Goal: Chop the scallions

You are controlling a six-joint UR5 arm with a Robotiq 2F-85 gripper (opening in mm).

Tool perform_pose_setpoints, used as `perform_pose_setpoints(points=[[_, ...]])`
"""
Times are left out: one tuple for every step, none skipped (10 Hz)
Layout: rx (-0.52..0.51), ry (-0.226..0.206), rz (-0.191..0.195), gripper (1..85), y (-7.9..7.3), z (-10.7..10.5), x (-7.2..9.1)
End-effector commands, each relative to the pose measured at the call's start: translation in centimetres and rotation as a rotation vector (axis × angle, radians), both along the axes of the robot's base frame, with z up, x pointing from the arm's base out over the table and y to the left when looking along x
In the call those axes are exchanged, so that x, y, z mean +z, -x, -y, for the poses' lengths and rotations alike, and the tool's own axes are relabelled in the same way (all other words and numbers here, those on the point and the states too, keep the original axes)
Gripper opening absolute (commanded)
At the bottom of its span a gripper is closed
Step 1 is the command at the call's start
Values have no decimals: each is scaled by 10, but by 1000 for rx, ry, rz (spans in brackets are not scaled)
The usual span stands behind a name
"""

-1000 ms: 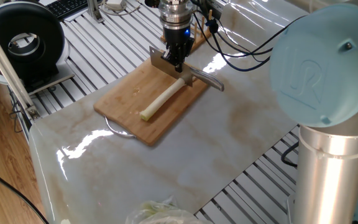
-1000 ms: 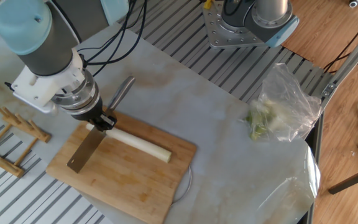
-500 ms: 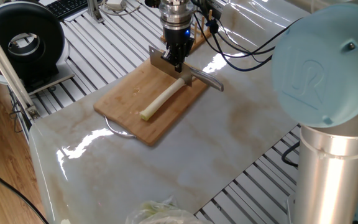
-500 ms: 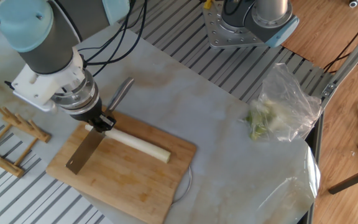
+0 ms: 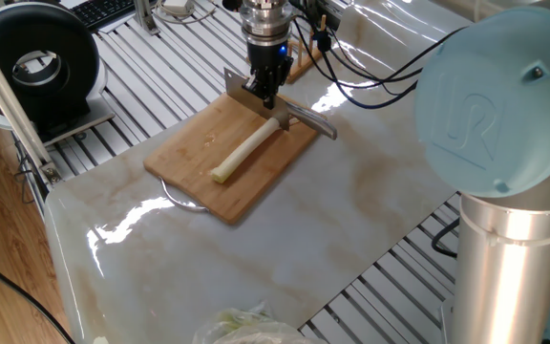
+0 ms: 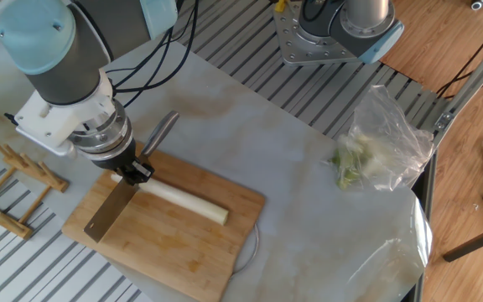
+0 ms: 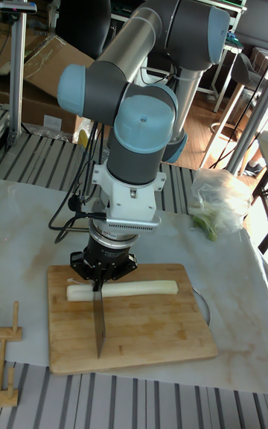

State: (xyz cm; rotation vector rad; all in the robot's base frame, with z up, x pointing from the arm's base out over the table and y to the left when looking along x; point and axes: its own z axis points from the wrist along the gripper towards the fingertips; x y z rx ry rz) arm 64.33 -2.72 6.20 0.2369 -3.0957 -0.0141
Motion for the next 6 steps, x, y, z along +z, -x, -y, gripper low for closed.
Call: perform_pose_setpoints(points=[[-4, -14, 20, 13, -11, -6, 5], [-8, -14, 25, 13, -14, -9, 6], [-11, -11, 26, 13, -16, -10, 7], [-11, -11, 29, 13, -17, -10, 6], [-11, -11, 33, 13, -18, -10, 2], [-11, -11, 36, 13, -18, -9, -4]])
